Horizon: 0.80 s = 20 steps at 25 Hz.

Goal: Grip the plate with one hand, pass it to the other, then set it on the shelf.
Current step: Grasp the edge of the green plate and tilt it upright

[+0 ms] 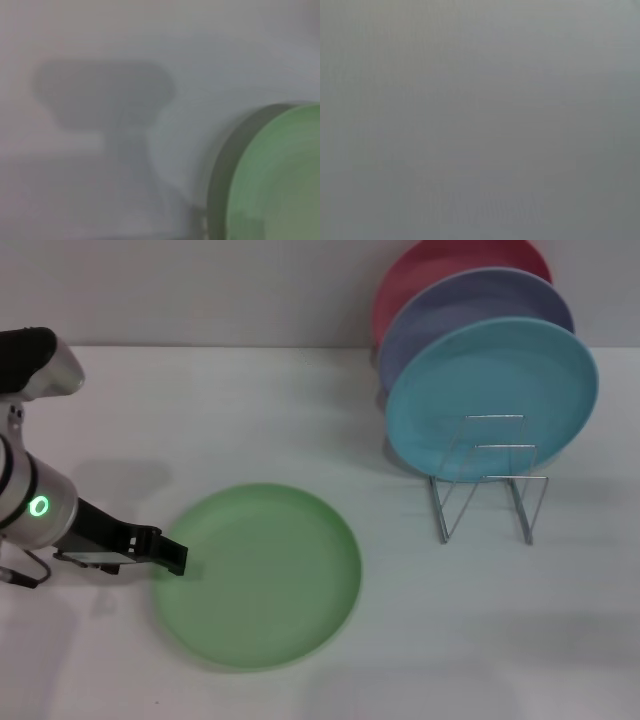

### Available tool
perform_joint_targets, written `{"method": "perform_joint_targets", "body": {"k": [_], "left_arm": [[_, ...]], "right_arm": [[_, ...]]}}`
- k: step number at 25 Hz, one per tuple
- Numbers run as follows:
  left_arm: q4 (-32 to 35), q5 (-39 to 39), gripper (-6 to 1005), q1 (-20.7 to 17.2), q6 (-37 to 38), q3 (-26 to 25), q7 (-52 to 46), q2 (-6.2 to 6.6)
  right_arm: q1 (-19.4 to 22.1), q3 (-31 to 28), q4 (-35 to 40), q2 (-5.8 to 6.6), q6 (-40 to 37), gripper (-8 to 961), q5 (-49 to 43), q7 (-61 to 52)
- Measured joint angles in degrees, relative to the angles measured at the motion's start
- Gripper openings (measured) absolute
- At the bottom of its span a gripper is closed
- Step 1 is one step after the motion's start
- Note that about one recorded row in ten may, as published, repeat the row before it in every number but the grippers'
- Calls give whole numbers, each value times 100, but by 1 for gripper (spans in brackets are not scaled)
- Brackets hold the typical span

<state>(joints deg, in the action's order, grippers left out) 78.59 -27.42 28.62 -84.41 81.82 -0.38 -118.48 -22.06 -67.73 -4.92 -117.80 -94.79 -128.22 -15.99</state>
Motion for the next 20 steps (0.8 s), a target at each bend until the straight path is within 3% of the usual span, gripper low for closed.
{"method": "perform_joint_targets", "body": {"k": [12,20], "left_arm": [[-422,5,825,183,265,192,-73,1],[-555,11,717,233,320,308,-45,6]], "right_arm": [[0,-58,26,33,-53,583,0,0],[20,-75,26,31,-192,583,0,0]]}}
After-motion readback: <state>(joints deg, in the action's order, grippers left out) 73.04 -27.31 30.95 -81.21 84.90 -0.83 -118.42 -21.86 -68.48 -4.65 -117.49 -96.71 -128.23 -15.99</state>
